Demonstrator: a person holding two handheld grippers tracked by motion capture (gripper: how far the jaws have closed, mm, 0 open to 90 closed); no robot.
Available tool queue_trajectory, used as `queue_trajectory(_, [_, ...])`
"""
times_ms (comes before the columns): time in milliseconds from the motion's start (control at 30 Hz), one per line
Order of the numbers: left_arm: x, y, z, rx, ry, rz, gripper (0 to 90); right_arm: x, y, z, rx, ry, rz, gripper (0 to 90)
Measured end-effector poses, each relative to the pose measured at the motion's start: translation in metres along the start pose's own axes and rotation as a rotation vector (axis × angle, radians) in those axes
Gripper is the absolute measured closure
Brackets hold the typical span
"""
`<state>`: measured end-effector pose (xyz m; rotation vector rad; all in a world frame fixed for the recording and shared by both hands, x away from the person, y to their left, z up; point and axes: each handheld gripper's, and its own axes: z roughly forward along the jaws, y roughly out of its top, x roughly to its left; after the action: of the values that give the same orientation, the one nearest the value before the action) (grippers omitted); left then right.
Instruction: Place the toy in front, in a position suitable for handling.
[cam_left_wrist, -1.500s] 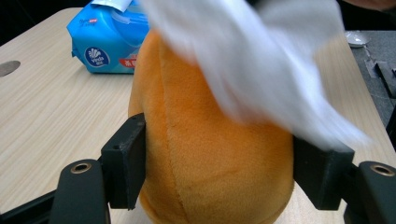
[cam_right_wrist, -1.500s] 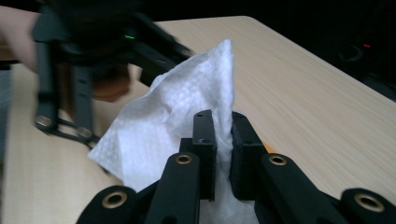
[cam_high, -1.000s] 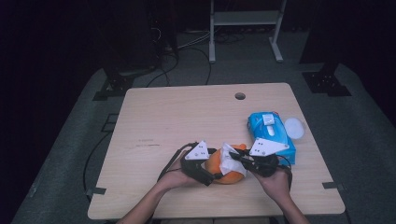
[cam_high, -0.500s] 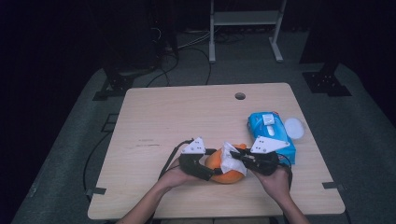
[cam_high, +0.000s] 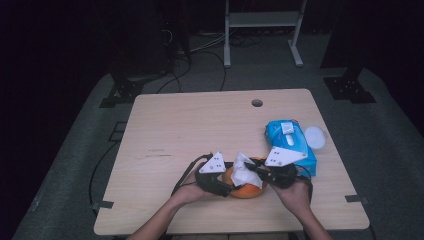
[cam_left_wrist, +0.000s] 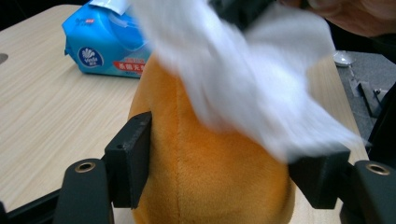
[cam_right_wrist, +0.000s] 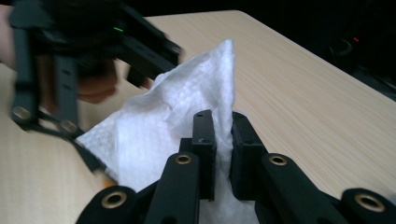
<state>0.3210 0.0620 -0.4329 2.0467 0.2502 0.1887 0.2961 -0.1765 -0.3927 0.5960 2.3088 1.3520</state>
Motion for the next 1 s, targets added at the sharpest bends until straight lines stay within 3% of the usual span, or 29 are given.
queue_trajectory(100, [0.002,0.0,0.0,-0.005,-0.017,-0.021,24.7,-0.014,-0.011,-0.006,0.002,0.001,0.065,81.5])
queue_trajectory(233, [0.005,0.003,-0.001,-0.026,-0.028,-0.083,11.7,-0.012,-0.013,-0.008,0.012,-0.007,0.064,81.5])
queue_trajectory(300, [0.006,0.001,0.001,-0.019,-0.034,-0.095,12.1,-0.011,-0.012,-0.007,0.012,-0.004,0.058,81.6])
queue_trajectory(400, [0.005,0.002,-0.001,-0.008,-0.014,-0.062,23.1,-0.007,-0.009,-0.005,0.013,-0.004,0.043,81.7])
queue_trajectory(433, [0.005,0.005,-0.004,0.001,0.004,-0.035,24.9,-0.005,-0.009,-0.005,0.014,-0.006,0.04,81.7])
queue_trajectory(500, [0.005,0.006,-0.006,0.004,0.016,-0.024,28.5,-0.002,-0.007,-0.004,0.019,-0.016,0.029,81.8])
queue_trajectory(600, [0.007,0.005,-0.006,0.0,0.01,-0.043,26.4,-0.003,-0.006,-0.003,0.018,-0.015,0.035,81.8])
queue_trajectory(700, [0.008,0.004,-0.003,-0.003,-0.03,-0.105,17.4,-0.002,-0.006,-0.003,0.023,-0.012,0.043,81.8])
queue_trajectory(800, [0.004,0.004,0.002,0.011,-0.04,-0.086,13.5,0.005,-0.002,0.0,0.017,-0.005,0.022,81.7])
queue_trajectory(900, [0.003,0.003,-0.002,0.024,-0.041,-0.016,24.7,0.017,0.004,0.006,0.009,0.036,-0.019,81.5])
queue_trajectory(1000, [0.006,0.0,-0.006,0.018,-0.051,-0.006,31.9,0.016,0.005,0.006,0.008,0.046,-0.027,81.6])
